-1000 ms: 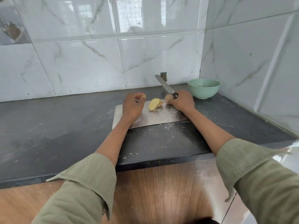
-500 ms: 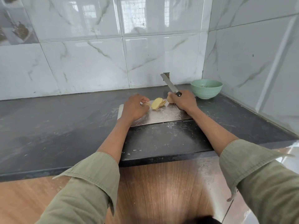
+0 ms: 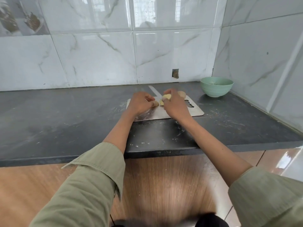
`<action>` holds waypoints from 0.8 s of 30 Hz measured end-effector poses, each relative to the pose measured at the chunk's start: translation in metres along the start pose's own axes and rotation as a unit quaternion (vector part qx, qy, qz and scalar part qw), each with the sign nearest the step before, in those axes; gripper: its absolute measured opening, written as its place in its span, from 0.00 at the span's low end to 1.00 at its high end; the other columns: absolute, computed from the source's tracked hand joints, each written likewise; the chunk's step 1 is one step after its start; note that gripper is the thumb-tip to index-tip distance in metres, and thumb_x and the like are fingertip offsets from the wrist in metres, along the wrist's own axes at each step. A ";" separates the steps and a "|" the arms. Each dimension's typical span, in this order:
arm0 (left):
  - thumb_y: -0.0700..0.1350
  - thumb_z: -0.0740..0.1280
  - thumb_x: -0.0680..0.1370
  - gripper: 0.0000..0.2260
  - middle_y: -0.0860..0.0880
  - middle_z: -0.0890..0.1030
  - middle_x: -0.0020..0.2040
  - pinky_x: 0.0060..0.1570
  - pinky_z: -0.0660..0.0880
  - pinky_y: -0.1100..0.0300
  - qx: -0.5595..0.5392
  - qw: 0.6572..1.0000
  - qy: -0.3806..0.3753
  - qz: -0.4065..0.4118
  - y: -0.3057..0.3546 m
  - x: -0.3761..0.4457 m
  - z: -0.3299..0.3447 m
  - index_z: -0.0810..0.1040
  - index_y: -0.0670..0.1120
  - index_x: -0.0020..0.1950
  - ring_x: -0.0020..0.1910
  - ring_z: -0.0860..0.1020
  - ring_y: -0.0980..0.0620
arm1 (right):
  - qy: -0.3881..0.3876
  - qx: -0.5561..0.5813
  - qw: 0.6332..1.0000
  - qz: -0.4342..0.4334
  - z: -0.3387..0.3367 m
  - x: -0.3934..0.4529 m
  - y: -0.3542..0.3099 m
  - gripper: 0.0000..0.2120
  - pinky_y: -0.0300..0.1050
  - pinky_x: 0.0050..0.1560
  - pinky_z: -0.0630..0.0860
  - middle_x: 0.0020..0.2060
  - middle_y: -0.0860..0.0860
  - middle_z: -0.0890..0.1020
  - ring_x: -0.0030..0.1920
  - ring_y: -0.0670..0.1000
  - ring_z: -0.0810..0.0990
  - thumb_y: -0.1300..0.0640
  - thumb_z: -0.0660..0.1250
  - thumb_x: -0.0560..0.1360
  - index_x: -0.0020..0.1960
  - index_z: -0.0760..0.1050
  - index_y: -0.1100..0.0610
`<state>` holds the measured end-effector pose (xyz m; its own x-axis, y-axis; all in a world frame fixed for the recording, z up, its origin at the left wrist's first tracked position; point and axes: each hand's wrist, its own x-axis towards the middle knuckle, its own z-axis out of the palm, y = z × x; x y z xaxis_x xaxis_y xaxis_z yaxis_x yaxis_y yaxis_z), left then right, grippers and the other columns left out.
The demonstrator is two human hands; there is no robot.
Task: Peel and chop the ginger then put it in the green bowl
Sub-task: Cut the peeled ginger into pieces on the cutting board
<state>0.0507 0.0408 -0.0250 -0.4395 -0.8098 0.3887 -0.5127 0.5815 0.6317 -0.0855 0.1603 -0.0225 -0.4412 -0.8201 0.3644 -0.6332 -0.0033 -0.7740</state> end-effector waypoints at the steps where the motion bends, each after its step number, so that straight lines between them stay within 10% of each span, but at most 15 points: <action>1: 0.50 0.80 0.70 0.11 0.54 0.86 0.44 0.44 0.75 0.69 -0.001 1.000 0.003 0.000 0.001 -0.001 -0.001 0.88 0.48 0.49 0.44 0.82 0.59 | 0.000 -0.018 1.000 0.001 0.002 -0.005 -0.001 0.09 0.53 0.51 0.78 0.47 0.53 0.83 0.49 0.57 0.81 0.54 0.61 0.79 0.59 0.72 0.49; 14: 0.49 0.80 0.71 0.09 0.51 0.86 0.44 0.46 0.74 0.64 0.003 1.000 -0.005 -0.030 -0.005 0.003 -0.012 0.89 0.48 0.49 0.45 0.83 0.55 | 0.010 -0.088 0.996 0.020 0.007 -0.018 0.001 0.16 0.45 0.50 0.69 0.57 0.54 0.83 0.59 0.59 0.79 0.51 0.67 0.73 0.60 0.80 0.52; 24: 0.51 0.81 0.70 0.10 0.49 0.87 0.43 0.45 0.75 0.62 0.003 1.000 -0.009 -0.014 -0.010 0.004 -0.014 0.89 0.48 0.47 0.43 0.82 0.54 | 0.010 -0.112 0.994 0.012 0.007 -0.021 -0.007 0.10 0.48 0.47 0.78 0.43 0.54 0.82 0.47 0.59 0.79 0.55 0.67 0.70 0.47 0.83 0.58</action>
<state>0.0644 0.0306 -0.0198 -0.4371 -0.8247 0.3589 -0.5298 0.5585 0.6382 -0.0675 0.1734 -0.0283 -0.4689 -0.8073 0.3584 -0.7467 0.1456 -0.6490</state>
